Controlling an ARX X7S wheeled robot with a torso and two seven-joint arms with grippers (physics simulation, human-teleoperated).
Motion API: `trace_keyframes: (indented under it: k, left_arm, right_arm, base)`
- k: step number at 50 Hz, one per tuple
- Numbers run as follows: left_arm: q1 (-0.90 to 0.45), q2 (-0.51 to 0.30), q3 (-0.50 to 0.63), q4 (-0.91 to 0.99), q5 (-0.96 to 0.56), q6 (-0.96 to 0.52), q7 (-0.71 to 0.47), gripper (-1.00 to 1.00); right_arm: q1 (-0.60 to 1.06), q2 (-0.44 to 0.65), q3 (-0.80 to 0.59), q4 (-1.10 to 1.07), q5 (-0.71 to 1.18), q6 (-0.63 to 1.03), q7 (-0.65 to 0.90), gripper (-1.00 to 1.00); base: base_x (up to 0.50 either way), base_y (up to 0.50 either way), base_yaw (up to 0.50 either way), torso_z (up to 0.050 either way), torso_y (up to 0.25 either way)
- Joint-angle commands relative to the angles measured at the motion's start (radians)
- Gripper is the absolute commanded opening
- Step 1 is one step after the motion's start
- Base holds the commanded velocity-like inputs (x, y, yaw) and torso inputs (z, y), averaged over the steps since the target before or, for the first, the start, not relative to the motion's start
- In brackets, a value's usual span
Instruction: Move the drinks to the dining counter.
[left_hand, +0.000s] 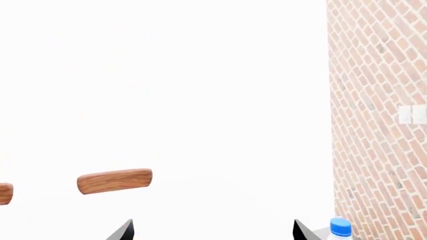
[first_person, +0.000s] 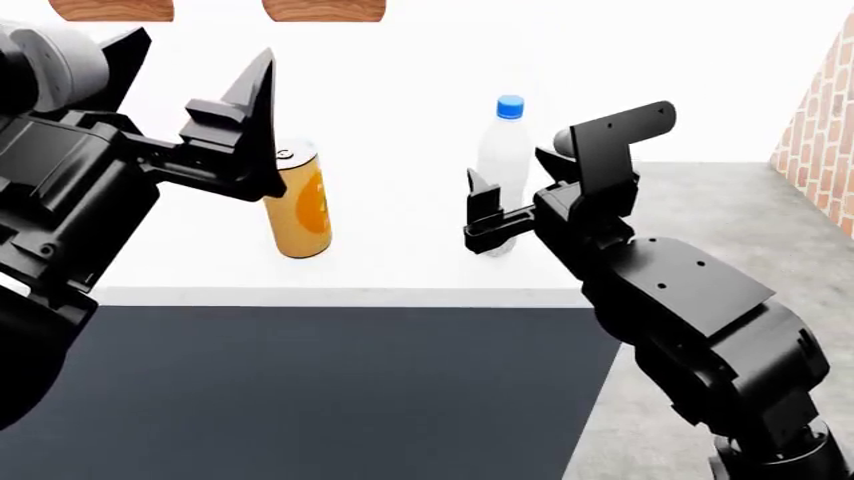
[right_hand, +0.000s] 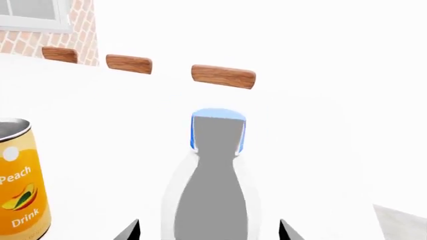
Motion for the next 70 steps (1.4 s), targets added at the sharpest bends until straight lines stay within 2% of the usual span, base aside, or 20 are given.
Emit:
trace_keyframes:
  k: [1,6,17,25,30,59,65,70]
  left_arm:
    - [0.006,-0.002,0.001,0.002,0.002,0.004,0.001,1.00]
    - [0.005,-0.002,0.003,0.002,0.002,0.004,0.001,1.00]
    - [0.002,0.009,0.015,-0.003,0.007,0.005,0.006,1.00]
    - [-0.008,0.005,0.016,0.004,-0.002,0.002,0.003,1.00]
    - [-0.009,0.003,0.012,0.011,-0.010,0.004,-0.001,1.00]
    - [-0.006,0.016,0.033,0.006,0.007,0.008,0.001,1.00]
    - [-0.013,0.009,0.030,0.014,-0.005,0.003,-0.016,1.00]
    - [-0.016,0.003,0.017,0.042,0.015,0.004,-0.076,1.00]
  right_arm:
    - [0.000,0.003,0.001,-0.005,0.003,0.002,0.004,1.00]
    - [0.004,0.014,0.023,-0.045,0.019,0.013,0.026,1.00]
    - [0.029,0.064,0.077,-0.278,0.125,0.104,0.087,1.00]
    - [0.055,0.100,0.149,-0.512,0.238,0.189,0.202,1.00]
    - [0.023,0.112,0.231,-0.588,0.266,0.171,0.284,1.00]
    - [-0.018,0.114,0.223,-0.582,0.235,0.113,0.259,1.00]
    - [-0.018,0.114,0.225,-0.582,0.241,0.112,0.260,1.00]
    - [-0.002,0.111,0.212,-0.598,0.246,0.126,0.272,1.00]
  base:
    - [0.00,0.00,0.00,0.000,0.000]
    - [0.00,0.00,0.00,0.000,0.000]
    - [0.00,0.00,0.00,0.000,0.000]
    - [0.00,0.00,0.00,0.000,0.000]
    - [-0.07,-0.09,0.00,0.000,0.000]
    - [-0.38,-0.48,0.00,0.000,0.000]
    - [-0.36,-0.50,0.00,0.000,0.000]
    - [-0.36,-0.50,0.00,0.000,0.000]
